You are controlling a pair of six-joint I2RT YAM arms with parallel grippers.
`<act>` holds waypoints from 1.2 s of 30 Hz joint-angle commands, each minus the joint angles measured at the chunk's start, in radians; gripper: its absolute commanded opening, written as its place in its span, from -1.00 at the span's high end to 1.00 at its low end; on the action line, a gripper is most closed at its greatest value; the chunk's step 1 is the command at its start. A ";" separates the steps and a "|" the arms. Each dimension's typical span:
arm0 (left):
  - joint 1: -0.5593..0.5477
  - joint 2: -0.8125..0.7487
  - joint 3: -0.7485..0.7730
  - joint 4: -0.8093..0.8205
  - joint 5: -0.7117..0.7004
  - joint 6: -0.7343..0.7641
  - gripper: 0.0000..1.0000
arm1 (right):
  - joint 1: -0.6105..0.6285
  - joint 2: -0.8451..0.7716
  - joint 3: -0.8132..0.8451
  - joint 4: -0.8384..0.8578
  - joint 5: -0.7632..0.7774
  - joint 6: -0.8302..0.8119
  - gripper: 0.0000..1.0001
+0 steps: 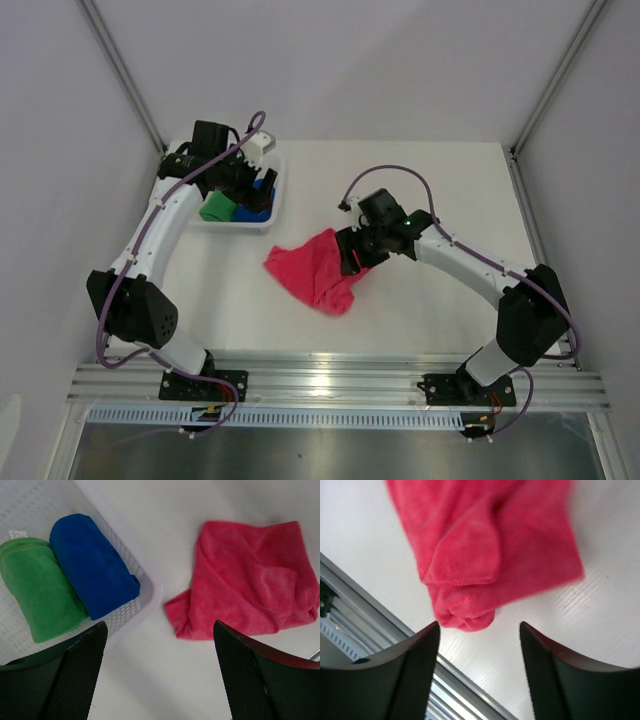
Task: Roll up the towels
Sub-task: Move the towel to the center of the board, then flatten the towel
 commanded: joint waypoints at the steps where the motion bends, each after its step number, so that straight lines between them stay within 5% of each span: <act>1: -0.005 -0.001 0.031 -0.042 0.080 0.035 -0.78 | -0.100 -0.136 -0.063 -0.002 0.011 0.059 -0.42; 7: -0.136 0.013 0.001 -0.107 0.130 0.073 -0.71 | -0.243 -0.202 -0.235 0.162 0.018 0.150 -0.34; 10: -0.265 0.063 -0.048 -0.091 0.101 0.079 -0.70 | -0.277 -0.138 -0.257 0.254 0.032 0.145 -0.11; 14: -0.376 0.174 -0.062 -0.015 0.000 -0.009 -0.70 | -0.277 0.028 -0.183 0.351 -0.043 0.168 -0.18; 21: -0.437 0.358 -0.025 0.071 -0.242 -0.099 -0.68 | -0.269 0.269 -0.125 0.481 -0.133 0.303 -0.22; 28: -0.445 0.415 -0.079 0.098 -0.301 -0.103 -0.61 | -0.220 0.382 -0.114 0.571 -0.175 0.366 -0.21; 33: -0.445 0.400 -0.111 0.081 -0.239 -0.094 0.16 | -0.204 0.390 -0.116 0.548 -0.199 0.372 -0.01; 34: -0.443 0.377 -0.117 0.081 -0.224 -0.090 0.54 | -0.207 0.381 -0.122 0.548 -0.205 0.371 0.08; 36: -0.443 0.355 -0.122 0.076 -0.199 -0.085 0.90 | -0.215 0.358 -0.140 0.546 -0.213 0.372 0.38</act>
